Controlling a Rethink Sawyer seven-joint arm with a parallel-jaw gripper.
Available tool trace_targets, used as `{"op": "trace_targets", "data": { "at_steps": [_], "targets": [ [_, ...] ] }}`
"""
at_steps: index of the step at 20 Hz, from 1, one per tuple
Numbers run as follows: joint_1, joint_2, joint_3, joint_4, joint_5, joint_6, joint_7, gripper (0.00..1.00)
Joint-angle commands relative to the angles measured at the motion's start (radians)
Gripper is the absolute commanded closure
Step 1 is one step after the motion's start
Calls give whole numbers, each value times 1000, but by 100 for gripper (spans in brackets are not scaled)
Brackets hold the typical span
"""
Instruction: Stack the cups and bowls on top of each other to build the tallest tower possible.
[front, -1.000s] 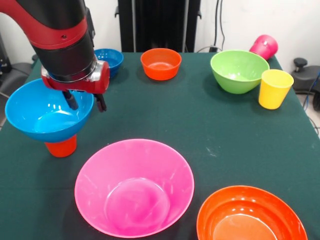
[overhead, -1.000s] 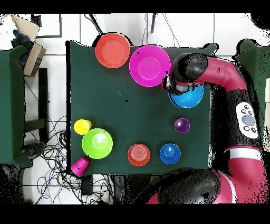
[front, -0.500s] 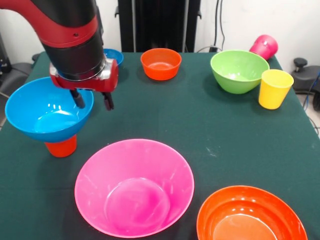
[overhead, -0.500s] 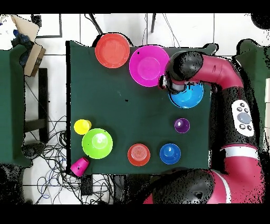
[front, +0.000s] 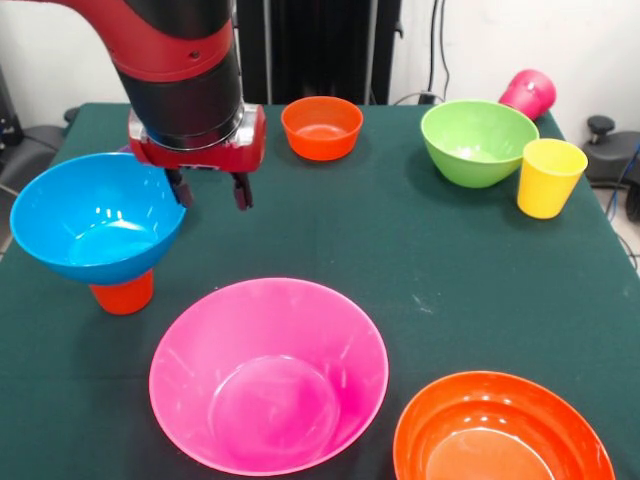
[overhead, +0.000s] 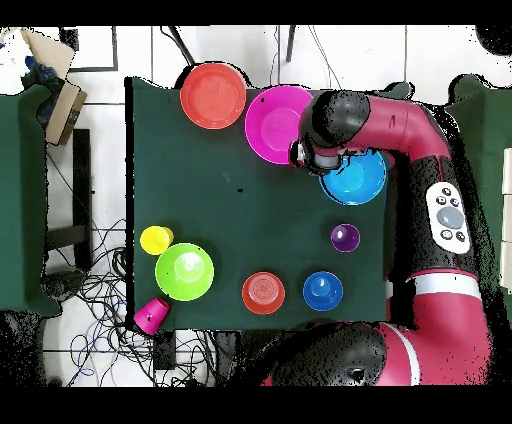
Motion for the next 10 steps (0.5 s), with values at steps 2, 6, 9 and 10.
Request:
{"op": "trace_targets", "data": {
  "at_steps": [2, 6, 9, 10],
  "targets": [
    [27, -1, 2, 1, -89, 53, -194, 0],
    [25, -10, -1, 20, -86, 42, -187, 0],
    [33, -28, -9, 38, -87, 38, -170, 0],
    [34, -33, -11, 47, -87, 33, -165, 0]
  ]
}}
